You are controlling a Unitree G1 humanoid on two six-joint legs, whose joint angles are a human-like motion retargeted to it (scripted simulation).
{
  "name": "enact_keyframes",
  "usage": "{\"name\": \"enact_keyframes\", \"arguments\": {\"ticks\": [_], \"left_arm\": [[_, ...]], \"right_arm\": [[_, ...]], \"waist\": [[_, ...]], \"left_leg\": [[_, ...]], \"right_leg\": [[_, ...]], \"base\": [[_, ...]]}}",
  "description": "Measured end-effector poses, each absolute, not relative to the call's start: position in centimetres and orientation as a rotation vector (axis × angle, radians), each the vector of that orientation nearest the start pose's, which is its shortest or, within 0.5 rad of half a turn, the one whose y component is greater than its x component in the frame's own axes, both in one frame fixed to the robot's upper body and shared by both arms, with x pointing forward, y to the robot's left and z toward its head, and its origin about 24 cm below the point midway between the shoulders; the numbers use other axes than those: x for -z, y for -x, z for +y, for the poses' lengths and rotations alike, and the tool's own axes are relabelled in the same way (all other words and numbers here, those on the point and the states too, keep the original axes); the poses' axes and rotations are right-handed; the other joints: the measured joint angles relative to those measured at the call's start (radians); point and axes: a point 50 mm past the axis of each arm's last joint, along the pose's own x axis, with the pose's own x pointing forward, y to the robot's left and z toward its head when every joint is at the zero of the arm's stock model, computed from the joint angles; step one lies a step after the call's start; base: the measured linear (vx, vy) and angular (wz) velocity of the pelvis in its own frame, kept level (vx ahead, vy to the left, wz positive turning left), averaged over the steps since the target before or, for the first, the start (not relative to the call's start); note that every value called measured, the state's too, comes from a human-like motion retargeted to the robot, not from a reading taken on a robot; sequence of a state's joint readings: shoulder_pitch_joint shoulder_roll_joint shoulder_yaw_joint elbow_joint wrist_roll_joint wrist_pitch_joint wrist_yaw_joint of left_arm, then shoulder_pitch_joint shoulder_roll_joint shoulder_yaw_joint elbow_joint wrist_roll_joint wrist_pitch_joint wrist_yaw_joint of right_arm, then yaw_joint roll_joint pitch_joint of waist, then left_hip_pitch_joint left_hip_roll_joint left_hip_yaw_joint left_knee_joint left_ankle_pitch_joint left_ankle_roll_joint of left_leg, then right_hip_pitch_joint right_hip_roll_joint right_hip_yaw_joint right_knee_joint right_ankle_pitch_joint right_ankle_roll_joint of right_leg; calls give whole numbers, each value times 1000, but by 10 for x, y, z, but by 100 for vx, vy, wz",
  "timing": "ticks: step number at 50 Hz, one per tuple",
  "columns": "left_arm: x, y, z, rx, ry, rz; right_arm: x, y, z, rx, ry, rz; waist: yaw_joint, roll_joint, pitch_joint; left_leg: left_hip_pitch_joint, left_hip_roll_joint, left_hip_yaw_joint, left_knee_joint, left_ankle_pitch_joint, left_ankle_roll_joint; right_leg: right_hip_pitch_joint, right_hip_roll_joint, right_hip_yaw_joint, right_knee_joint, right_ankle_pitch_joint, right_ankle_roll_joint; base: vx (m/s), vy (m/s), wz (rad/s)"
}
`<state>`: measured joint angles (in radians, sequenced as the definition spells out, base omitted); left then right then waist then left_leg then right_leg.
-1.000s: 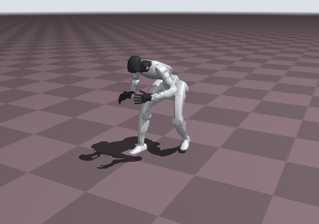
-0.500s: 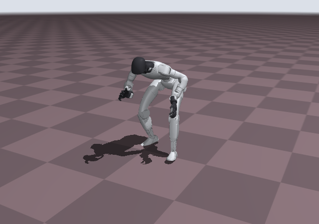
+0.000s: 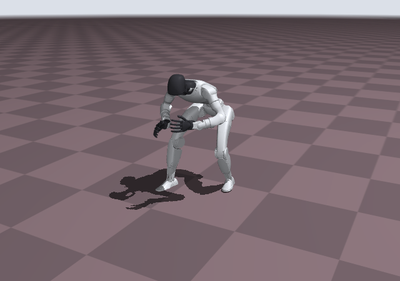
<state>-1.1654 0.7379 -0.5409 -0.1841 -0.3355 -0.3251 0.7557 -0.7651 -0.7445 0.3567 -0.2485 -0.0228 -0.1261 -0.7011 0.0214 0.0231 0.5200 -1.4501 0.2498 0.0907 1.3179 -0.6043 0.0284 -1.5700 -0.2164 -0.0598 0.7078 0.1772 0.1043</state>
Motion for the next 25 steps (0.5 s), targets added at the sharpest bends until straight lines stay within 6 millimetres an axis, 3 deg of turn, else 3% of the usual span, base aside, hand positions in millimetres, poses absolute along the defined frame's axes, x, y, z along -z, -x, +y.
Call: {"name": "enact_keyframes", "arguments": {"ticks": [5, 7, 10, 13, 16, 20, 25], "left_arm": [[-310, -275, 132, -21, 13, -1117], [-279, -280, 154, -107, 50, -988], [-233, -276, 193, -270, 114, -801], [-195, -264, 225, -429, 186, -653], [-169, -251, 242, -516, 280, -555], [-150, -240, 248, -541, 380, -500], [-177, -254, 237, -447, 408, -609]], "right_arm": [[-312, -268, -135, 200, 468, -1248], [-320, -265, -129, 198, 465, -1287], [-334, -258, -115, 160, 437, -1360], [-349, -250, -101, 111, 411, -1437], [-359, -244, -94, 95, 415, -1487], [-361, -243, -91, 119, 440, -1511], [-371, -240, -97, 200, 441, -1551]], "waist": [[55, 84, 0], [57, 99, 0], [42, 94, 0], [13, 70, 0], [-7, 10, 0], [-23, -59, 0], [13, -81, 0]], "left_leg": [[88, 82, -46, 141, -129, 22], [103, 101, -54, 190, -126, 27], [60, 97, -97, 300, 9, 18], [-54, 21, -166, 393, 214, -35], [-120, 27, -85, 350, 238, -12], [-120, 88, 124, 48, 229, 39], [-104, 55, 259, -549, 321, -28]], "right_leg": [[0, 39, -16, 271, -167, -31], [0, 45, -11, 345, -226, -45], [0, 51, 7, 418, -299, -79], [0, 38, 33, 455, -357, -109], [1, 15, 93, 487, -413, -110], [40, -27, 132, 507, -472, -114], [49, -34, 67, 493, -531, -127]], "base": [[57, -14, -47], [58, -16, -8], [53, -16, 8], [47, -14, 45], [44, -13, 70], [40, -11, 63], [40, -3, 2]]}}
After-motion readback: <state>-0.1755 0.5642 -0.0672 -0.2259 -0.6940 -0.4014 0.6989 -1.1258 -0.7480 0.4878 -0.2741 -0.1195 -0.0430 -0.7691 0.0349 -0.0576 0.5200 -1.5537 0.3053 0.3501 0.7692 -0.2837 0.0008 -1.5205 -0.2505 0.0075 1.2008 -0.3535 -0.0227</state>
